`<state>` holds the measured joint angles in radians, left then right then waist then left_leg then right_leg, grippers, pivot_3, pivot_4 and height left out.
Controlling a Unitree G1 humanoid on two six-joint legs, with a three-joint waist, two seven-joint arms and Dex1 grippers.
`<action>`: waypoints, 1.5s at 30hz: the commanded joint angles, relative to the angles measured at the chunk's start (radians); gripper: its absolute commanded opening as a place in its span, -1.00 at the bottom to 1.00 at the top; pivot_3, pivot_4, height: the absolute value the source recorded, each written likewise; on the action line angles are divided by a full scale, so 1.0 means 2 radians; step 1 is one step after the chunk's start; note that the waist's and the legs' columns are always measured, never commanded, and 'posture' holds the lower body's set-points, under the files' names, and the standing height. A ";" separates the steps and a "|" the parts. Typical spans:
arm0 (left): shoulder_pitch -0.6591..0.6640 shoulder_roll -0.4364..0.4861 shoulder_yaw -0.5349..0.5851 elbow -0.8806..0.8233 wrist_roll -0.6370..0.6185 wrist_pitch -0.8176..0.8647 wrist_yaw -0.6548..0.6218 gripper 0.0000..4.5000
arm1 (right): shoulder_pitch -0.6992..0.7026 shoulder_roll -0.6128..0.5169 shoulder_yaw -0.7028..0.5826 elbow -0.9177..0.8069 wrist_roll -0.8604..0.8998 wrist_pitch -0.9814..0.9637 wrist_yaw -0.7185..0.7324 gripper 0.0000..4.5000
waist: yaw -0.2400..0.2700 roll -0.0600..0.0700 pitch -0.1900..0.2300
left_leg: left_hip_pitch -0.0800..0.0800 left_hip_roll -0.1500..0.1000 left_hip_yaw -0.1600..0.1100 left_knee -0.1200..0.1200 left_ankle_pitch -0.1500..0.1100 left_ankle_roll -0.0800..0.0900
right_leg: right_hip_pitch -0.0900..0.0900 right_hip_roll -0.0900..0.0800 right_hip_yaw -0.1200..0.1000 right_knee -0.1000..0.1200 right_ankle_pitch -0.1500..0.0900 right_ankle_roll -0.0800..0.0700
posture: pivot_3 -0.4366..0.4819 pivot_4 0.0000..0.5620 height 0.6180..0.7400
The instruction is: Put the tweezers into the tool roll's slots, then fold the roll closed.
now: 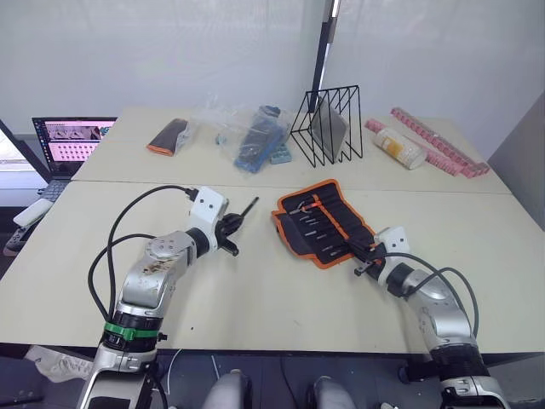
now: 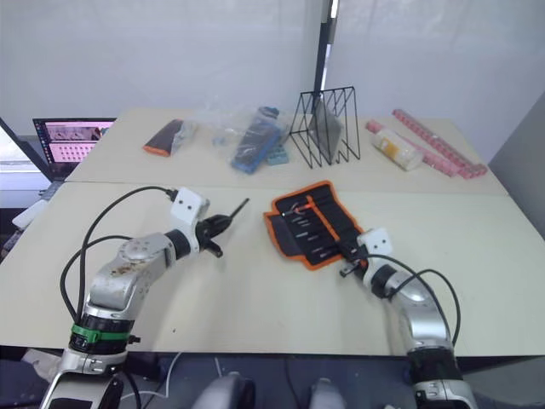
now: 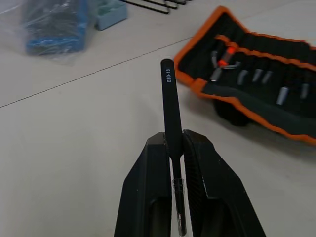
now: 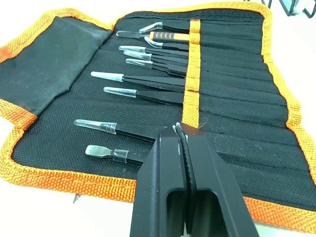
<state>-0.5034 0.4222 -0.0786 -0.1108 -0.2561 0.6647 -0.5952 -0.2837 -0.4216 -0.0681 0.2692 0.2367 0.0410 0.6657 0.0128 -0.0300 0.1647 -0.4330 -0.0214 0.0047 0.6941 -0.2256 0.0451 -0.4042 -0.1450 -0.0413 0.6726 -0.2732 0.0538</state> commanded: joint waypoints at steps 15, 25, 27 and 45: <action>-0.195 -0.045 -0.165 0.118 0.031 0.063 -0.107 -0.99 | 0.030 -0.002 -0.008 -0.018 -0.009 0.005 -0.022 -1.00 | 0.000 0.000 0.000 | 0.000 0.000 0.000 0.000 0.000 0.001 | 0.000 0.001 0.000 0.000 0.000 0.001 | -0.05 -0.47 0.10; -0.242 -0.104 -0.192 0.264 0.077 -0.001 -0.132 -0.99 | 0.030 0.005 -0.005 -0.015 -0.012 0.000 -0.032 -1.00 | 0.000 0.000 0.000 | -0.001 -0.001 0.000 0.000 0.000 0.001 | 0.000 0.001 0.000 0.000 -0.001 0.001 | -0.05 -0.47 0.10; -0.251 -0.114 -0.193 0.295 0.088 -0.019 -0.136 -0.99 | 0.030 0.006 -0.005 -0.016 -0.013 -0.001 -0.032 -1.00 | -0.001 0.000 0.000 | -0.001 -0.001 0.000 0.000 0.000 0.001 | 0.000 0.001 0.000 0.000 -0.001 0.001 | -0.05 -0.47 0.10; -0.323 -0.218 -0.149 0.514 0.139 -0.165 -0.101 -0.99 | 0.035 0.009 -0.002 -0.028 -0.013 0.003 -0.039 -1.00 | 0.000 0.000 0.000 | -0.001 -0.001 0.000 0.001 0.000 0.001 | 0.000 0.000 0.000 0.000 -0.001 0.001 | -0.05 -0.47 0.10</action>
<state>-1.1121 0.0018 -0.3955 0.9042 0.0144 0.3812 -0.8153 -0.2275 -0.4042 -0.0731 0.2109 0.2210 0.0332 0.5989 0.0120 -0.0296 0.1655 -0.4357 -0.0228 0.0045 0.6955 -0.2255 0.0469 -0.4041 -0.1443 -0.0415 0.6725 -0.2745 0.0563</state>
